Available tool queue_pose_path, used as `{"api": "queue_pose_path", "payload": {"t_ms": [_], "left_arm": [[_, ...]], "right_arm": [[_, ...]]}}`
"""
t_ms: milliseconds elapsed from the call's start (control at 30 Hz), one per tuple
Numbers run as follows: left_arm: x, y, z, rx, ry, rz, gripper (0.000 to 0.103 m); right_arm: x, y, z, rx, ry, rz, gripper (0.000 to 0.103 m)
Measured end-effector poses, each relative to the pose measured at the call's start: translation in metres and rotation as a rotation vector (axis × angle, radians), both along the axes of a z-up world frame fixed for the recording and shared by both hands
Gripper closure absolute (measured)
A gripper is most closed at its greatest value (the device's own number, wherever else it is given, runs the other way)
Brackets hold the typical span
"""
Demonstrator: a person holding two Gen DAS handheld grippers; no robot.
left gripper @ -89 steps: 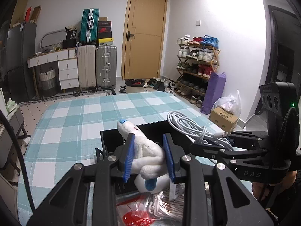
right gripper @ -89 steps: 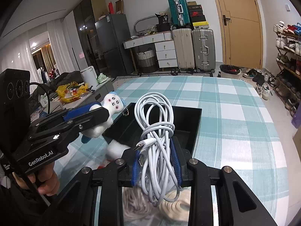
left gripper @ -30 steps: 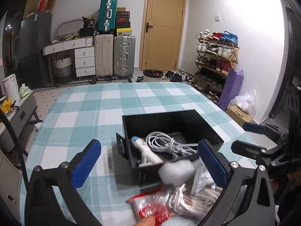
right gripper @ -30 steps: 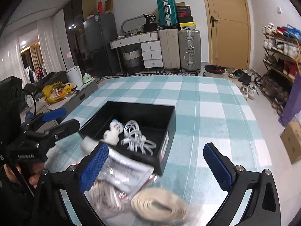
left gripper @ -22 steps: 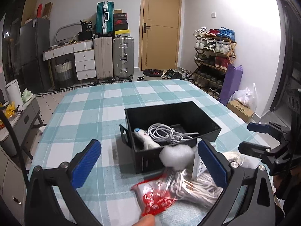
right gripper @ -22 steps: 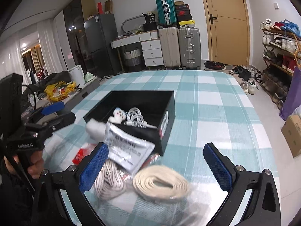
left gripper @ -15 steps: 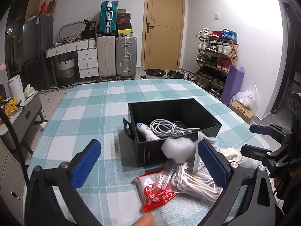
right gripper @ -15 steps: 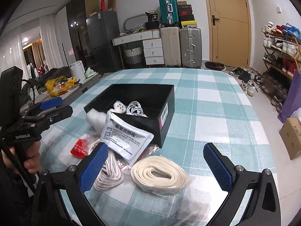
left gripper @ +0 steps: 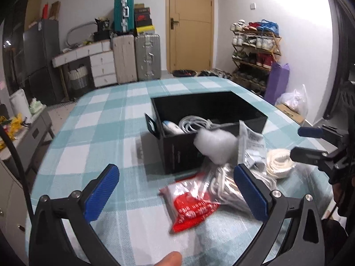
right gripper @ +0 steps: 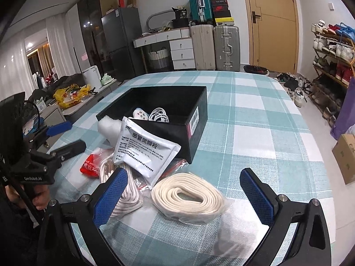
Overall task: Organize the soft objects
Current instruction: 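Move the right gripper to the bagged white rope bundle and grasp it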
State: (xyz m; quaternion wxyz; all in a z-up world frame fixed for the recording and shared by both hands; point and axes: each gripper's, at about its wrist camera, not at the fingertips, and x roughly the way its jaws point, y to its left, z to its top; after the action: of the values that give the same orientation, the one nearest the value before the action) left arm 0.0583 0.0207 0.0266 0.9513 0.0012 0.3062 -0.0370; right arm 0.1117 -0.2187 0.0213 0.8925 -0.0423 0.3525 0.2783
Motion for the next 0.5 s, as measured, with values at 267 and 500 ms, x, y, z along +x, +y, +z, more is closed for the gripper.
{"api": "queue_pose_path", "payload": {"t_ms": [267,500], "left_arm": [[-0.005,-0.004,-0.011,0.022,0.038,-0.023,0.000],[-0.003,-0.003,-0.019,0.033,0.053,-0.009,0.000]], "right_arm": [[0.006,-0.004,-0.005,-0.017,0.022,-0.015,0.001],[0.011,-0.002,-0.015,-0.058,0.070,-0.021,0.001]]}}
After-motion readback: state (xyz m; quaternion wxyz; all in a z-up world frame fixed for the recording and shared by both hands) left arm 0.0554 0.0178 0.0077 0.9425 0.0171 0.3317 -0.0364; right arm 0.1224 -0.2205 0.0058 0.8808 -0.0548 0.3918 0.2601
